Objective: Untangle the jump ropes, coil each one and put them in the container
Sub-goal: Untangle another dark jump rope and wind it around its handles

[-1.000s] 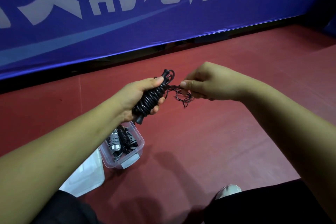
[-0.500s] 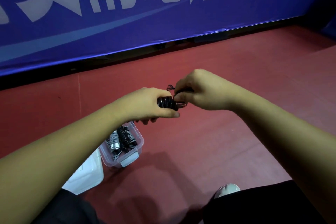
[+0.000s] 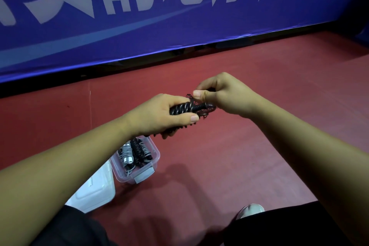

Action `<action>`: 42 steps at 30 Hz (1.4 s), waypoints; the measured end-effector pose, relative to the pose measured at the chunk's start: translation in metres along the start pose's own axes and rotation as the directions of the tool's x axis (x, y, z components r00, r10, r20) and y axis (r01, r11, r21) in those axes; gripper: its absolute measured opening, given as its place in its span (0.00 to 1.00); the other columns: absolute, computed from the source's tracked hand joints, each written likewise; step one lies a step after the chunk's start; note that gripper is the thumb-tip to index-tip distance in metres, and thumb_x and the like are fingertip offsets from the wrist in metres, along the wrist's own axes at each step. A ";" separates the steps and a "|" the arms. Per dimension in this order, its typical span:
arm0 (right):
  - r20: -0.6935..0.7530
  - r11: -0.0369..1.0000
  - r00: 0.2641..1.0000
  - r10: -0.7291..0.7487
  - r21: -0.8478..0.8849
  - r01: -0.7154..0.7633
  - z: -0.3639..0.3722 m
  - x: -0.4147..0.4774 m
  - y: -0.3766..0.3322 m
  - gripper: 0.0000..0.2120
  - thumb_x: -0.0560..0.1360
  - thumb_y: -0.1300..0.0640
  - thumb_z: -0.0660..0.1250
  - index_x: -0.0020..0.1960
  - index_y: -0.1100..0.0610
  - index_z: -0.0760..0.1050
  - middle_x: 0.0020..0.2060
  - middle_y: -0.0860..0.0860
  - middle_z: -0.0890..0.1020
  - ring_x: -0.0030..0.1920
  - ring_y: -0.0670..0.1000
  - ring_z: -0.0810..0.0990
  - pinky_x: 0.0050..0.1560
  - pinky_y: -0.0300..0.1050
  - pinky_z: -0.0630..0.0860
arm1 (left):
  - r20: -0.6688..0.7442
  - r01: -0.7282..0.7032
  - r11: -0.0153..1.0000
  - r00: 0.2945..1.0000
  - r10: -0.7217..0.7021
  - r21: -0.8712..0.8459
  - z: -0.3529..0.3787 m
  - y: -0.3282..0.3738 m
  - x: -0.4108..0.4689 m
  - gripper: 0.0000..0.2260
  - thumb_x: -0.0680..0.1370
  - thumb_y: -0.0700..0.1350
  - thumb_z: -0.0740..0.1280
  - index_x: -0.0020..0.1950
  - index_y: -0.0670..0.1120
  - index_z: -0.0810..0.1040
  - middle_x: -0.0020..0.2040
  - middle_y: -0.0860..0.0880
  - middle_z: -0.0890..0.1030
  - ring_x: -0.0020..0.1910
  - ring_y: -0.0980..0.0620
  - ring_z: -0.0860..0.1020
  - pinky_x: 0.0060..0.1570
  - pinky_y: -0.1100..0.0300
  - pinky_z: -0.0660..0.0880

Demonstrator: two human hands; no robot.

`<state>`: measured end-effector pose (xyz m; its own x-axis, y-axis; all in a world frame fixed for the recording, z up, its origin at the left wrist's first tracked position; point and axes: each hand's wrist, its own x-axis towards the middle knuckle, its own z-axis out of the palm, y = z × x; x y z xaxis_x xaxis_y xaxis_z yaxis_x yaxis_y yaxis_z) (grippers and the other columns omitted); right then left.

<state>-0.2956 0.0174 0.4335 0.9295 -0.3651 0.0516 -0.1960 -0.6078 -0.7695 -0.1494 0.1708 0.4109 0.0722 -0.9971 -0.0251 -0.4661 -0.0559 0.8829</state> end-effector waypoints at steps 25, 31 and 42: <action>-0.208 0.701 0.962 0.178 0.713 0.025 0.022 -0.005 -0.004 0.04 0.79 0.70 0.63 0.53 0.65 0.72 0.32 0.58 0.78 0.30 0.52 0.77 0.36 0.46 0.77 | -0.093 0.048 0.516 0.965 -0.244 -0.855 0.016 -0.003 0.015 0.16 0.76 0.63 0.61 0.45 0.50 0.71 0.26 0.46 0.70 0.19 0.51 0.67 0.19 0.64 0.66; -0.182 0.691 0.983 -0.007 0.710 0.136 0.023 -0.009 -0.003 0.12 0.84 0.67 0.55 0.63 0.66 0.74 0.41 0.58 0.83 0.42 0.53 0.81 0.49 0.45 0.79 | -0.086 0.044 0.471 0.964 -0.251 -0.881 0.011 -0.003 0.015 0.17 0.73 0.64 0.63 0.49 0.51 0.73 0.25 0.48 0.69 0.19 0.53 0.67 0.19 0.65 0.66; -0.317 0.942 0.927 -0.201 0.197 0.272 0.029 -0.009 -0.006 0.10 0.79 0.66 0.67 0.59 0.62 0.81 0.49 0.52 0.76 0.38 0.44 0.82 0.45 0.38 0.78 | -0.012 0.155 0.488 0.946 -0.323 -0.859 0.013 -0.006 0.014 0.16 0.75 0.64 0.62 0.45 0.52 0.75 0.26 0.48 0.69 0.19 0.53 0.68 0.20 0.65 0.66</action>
<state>-0.2937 0.0443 0.4191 0.8017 -0.4398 0.4047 0.1302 -0.5325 -0.8364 -0.1568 0.1564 0.3991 0.2294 -0.9250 -0.3028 0.5415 -0.1372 0.8294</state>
